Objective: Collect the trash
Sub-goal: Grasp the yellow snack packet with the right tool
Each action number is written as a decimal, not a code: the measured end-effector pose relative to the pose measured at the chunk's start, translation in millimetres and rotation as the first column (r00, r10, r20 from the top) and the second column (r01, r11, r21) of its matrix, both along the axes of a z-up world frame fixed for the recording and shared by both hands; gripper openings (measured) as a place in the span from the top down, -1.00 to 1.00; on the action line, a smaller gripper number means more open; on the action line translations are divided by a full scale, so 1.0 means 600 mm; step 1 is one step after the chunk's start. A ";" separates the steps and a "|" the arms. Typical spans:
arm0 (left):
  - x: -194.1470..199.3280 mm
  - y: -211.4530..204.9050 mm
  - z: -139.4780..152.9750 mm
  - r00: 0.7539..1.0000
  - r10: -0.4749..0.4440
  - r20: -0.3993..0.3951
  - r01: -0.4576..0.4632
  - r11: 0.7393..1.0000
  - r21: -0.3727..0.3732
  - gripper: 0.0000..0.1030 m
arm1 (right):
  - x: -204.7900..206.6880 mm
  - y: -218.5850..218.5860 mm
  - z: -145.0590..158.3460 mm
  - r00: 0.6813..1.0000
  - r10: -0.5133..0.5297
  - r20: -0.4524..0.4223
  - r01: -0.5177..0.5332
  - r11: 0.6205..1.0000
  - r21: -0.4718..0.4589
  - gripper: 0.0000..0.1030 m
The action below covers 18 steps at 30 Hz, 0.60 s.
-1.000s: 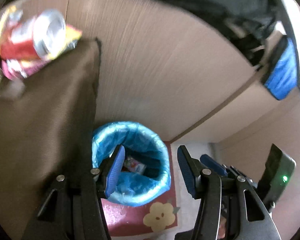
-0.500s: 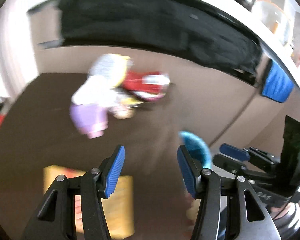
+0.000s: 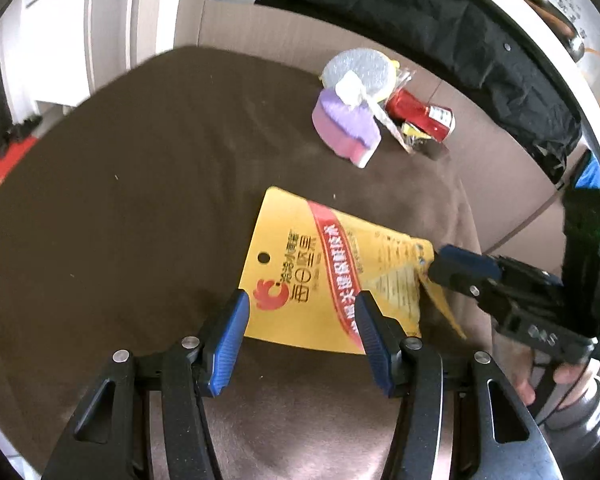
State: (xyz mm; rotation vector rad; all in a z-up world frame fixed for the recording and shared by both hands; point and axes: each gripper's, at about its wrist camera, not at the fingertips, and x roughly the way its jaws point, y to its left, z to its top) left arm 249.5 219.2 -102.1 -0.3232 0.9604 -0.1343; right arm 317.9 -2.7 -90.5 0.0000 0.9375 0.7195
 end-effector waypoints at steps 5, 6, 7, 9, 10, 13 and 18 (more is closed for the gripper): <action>0.010 0.014 -0.011 1.000 0.010 0.003 -0.009 0.999 -0.043 -0.08 | 0.015 0.026 -0.012 1.000 -0.031 0.001 0.031 0.999 -0.027 0.35; 0.011 0.018 -0.010 1.000 0.014 0.009 -0.013 0.999 -0.043 -0.08 | 0.014 0.032 -0.011 1.000 -0.025 0.009 0.025 0.999 -0.036 0.48; 0.012 0.022 -0.008 1.000 0.016 0.013 -0.016 0.999 -0.047 -0.08 | 0.010 0.040 -0.009 1.000 -0.014 0.027 0.016 0.998 -0.057 0.87; 0.014 0.027 -0.002 1.000 0.020 0.024 -0.019 0.998 -0.053 -0.08 | 0.004 0.048 -0.005 0.999 0.008 0.049 -0.004 0.998 -0.070 0.90; 0.016 0.028 0.004 0.999 0.021 0.038 -0.019 0.999 -0.048 -0.08 | 0.001 0.047 -0.003 0.998 0.014 0.056 -0.011 0.998 -0.064 0.93; 0.024 0.027 0.017 0.997 0.028 0.069 -0.026 0.999 -0.020 -0.08 | -0.014 0.031 0.017 0.996 0.022 0.088 -0.019 0.999 -0.030 0.97; 0.058 0.004 0.048 0.991 -0.008 0.136 0.012 0.999 -0.034 -0.08 | -0.015 -0.026 0.066 0.987 -0.048 0.150 0.046 0.999 0.012 0.98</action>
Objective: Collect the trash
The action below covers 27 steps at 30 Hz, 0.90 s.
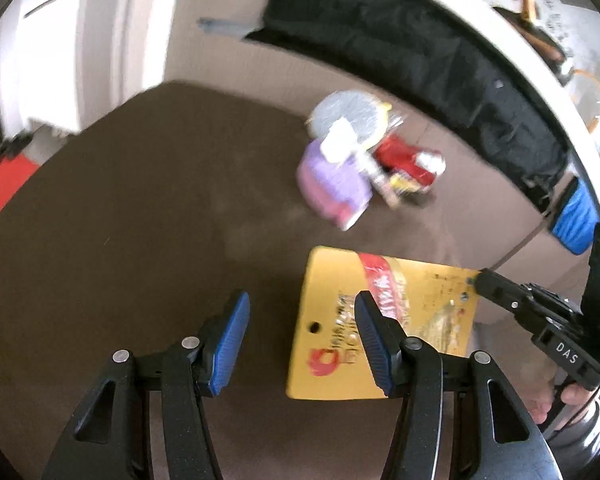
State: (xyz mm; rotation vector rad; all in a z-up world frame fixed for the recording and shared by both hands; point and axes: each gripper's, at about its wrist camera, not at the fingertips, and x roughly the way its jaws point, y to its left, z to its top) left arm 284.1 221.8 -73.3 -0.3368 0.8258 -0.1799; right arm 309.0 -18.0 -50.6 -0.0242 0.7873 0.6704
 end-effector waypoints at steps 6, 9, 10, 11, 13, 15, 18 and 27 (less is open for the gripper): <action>0.109 -0.067 0.041 0.988 -0.056 0.143 0.041 0.994 0.101 -0.29 | 0.017 -0.100 0.052 0.984 -0.153 0.097 0.155 0.988 -0.014 0.98; 0.183 -0.086 0.047 0.987 -0.092 0.133 0.073 0.987 0.141 -0.29 | 0.025 -0.149 0.060 0.971 -0.217 0.102 0.217 0.976 0.004 0.98; 0.211 -0.089 0.047 0.988 -0.087 0.127 0.068 0.987 0.148 -0.29 | 0.026 -0.161 0.061 0.968 -0.230 0.101 0.231 0.973 0.010 0.98; 0.232 -0.090 0.045 0.991 -0.079 0.109 0.062 0.987 0.147 -0.29 | 0.029 -0.174 0.059 0.965 -0.243 0.100 0.243 0.970 0.012 0.98; 0.285 -0.090 0.032 0.998 -0.060 0.024 0.057 0.992 0.111 -0.24 | 0.034 -0.191 0.054 0.960 -0.261 0.098 0.262 0.965 0.006 0.98; 0.323 -0.086 0.017 0.997 -0.068 -0.022 0.069 0.996 0.053 -0.11 | 0.041 -0.200 0.045 0.959 -0.270 0.085 0.271 0.963 0.003 0.98; 0.370 -0.084 0.000 0.999 -0.027 -0.044 0.031 0.995 0.091 -0.09 | 0.048 -0.208 0.030 0.959 -0.276 0.068 0.277 0.961 -0.008 0.98; 0.389 -0.094 -0.004 1.000 0.014 -0.013 -0.011 0.984 0.179 0.82 | 0.059 -0.212 0.000 0.960 -0.278 0.035 0.279 0.960 -0.020 0.97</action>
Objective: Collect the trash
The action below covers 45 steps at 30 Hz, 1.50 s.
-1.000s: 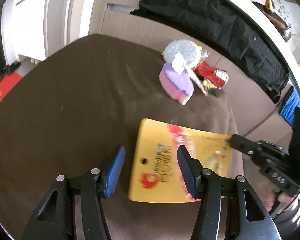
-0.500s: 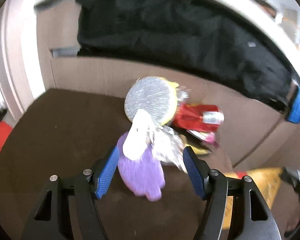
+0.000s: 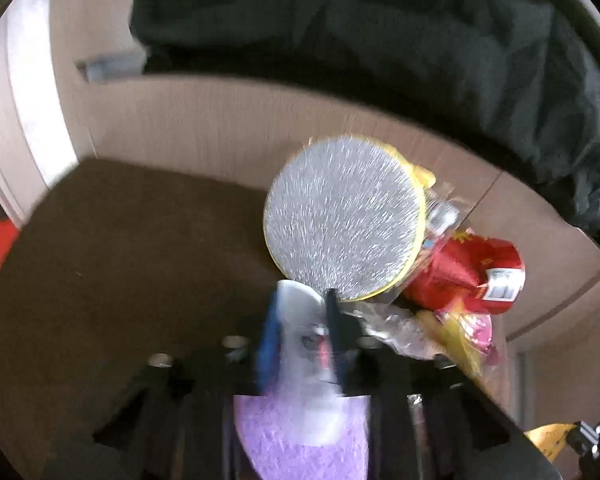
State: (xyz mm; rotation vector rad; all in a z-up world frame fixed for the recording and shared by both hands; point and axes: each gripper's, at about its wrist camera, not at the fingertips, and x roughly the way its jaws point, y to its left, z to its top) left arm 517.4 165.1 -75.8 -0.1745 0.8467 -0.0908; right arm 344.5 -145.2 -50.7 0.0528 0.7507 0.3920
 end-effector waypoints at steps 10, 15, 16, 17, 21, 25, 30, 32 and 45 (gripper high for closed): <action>-0.101 -0.005 0.136 0.980 -0.046 0.192 0.028 0.995 0.098 0.97 | -0.009 0.006 0.042 0.998 -0.011 0.061 0.010 1.000 0.025 0.97; -0.165 -0.051 0.207 0.964 -0.106 0.243 0.080 0.990 0.112 0.97 | -0.028 -0.023 0.093 0.991 -0.062 0.122 0.057 0.998 0.040 0.97; -0.178 -0.067 0.218 0.961 -0.122 0.250 0.096 0.989 0.113 0.97 | -0.035 -0.031 0.103 0.987 -0.075 0.139 0.071 0.997 0.037 0.97; -0.186 -0.081 0.227 0.958 -0.138 0.251 0.114 0.988 0.108 0.97 | -0.043 -0.043 0.114 0.983 -0.091 0.157 0.087 0.996 0.035 0.97; -0.213 -0.141 0.249 0.946 -0.196 0.257 0.178 0.980 0.091 0.97 | -0.070 -0.090 0.145 0.970 -0.149 0.191 0.142 0.989 0.048 0.97; -0.221 -0.177 0.241 0.943 -0.217 0.252 0.201 0.976 0.089 0.97 | -0.078 -0.117 0.135 0.980 -0.135 0.144 0.128 0.990 0.056 0.97; -0.221 -0.192 0.208 0.952 -0.234 0.195 0.223 0.972 0.079 0.97 | -0.091 -0.106 0.082 0.991 -0.097 0.091 0.096 0.995 0.011 0.96; -0.219 -0.195 0.192 0.954 -0.240 0.180 0.228 0.970 0.085 0.97 | -0.092 -0.108 0.064 0.993 -0.088 0.074 0.087 0.996 0.020 0.96; -0.209 -0.109 0.148 0.970 -0.185 0.158 0.186 0.982 0.006 0.97 | -0.003 -0.037 0.036 0.999 0.016 0.041 -0.019 0.996 0.083 0.52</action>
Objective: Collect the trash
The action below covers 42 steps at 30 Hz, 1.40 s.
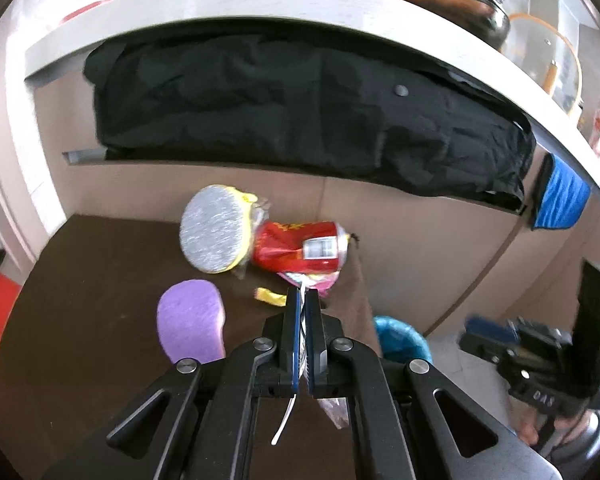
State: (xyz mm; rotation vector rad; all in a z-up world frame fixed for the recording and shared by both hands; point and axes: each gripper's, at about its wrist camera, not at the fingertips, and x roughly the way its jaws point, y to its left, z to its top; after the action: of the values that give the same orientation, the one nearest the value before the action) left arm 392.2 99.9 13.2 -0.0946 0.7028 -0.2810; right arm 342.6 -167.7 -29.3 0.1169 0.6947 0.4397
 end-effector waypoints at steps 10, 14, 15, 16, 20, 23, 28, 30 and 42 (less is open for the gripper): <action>0.030 0.088 -0.037 0.999 0.048 -0.020 -0.049 0.998 -0.038 0.97 | 0.199 0.108 0.004 0.991 0.120 0.059 -0.113 0.988 -0.103 0.21; 0.031 0.121 -0.045 0.998 0.061 -0.024 -0.062 0.995 -0.073 0.97 | 0.193 0.170 0.000 0.961 0.270 0.053 -0.253 0.943 -0.217 0.21; 0.029 0.128 -0.046 0.998 0.066 -0.019 -0.067 0.995 -0.072 0.97 | 0.183 0.184 -0.006 0.954 0.295 0.050 -0.275 0.932 -0.237 0.21; 0.028 0.134 -0.047 0.997 0.072 -0.013 -0.073 0.995 -0.069 0.97 | 0.170 0.204 -0.017 0.945 0.325 0.044 -0.303 0.916 -0.263 0.21; 0.019 0.154 -0.056 0.996 0.091 -0.018 -0.092 0.993 -0.073 0.97 | 0.160 0.273 -0.064 0.932 0.361 0.015 -0.327 0.860 -0.391 0.28; 0.006 0.164 -0.062 0.995 0.099 -0.025 -0.101 0.992 -0.074 0.96 | 0.183 0.305 -0.097 0.951 0.308 0.007 -0.263 0.825 -0.501 0.51; -0.018 0.174 -0.041 0.992 0.128 0.010 -0.127 0.989 -0.076 0.97 | 0.192 0.308 -0.054 0.961 0.275 -0.014 -0.259 0.888 -0.380 0.96; -0.027 0.175 -0.026 0.989 0.143 0.031 -0.140 0.987 -0.076 0.97 | 0.173 0.304 -0.002 0.956 0.291 0.041 -0.264 0.911 -0.316 0.97; -0.104 0.089 0.090 0.989 0.065 0.132 -0.056 0.996 -0.070 0.97 | 0.047 0.204 0.202 0.947 0.247 0.204 -0.221 0.964 -0.145 0.97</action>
State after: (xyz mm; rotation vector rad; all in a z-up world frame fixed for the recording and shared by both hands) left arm 329.9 153.4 67.2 -0.1585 0.5566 -0.2501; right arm 370.7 -45.0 92.1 -0.1299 0.5156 0.6275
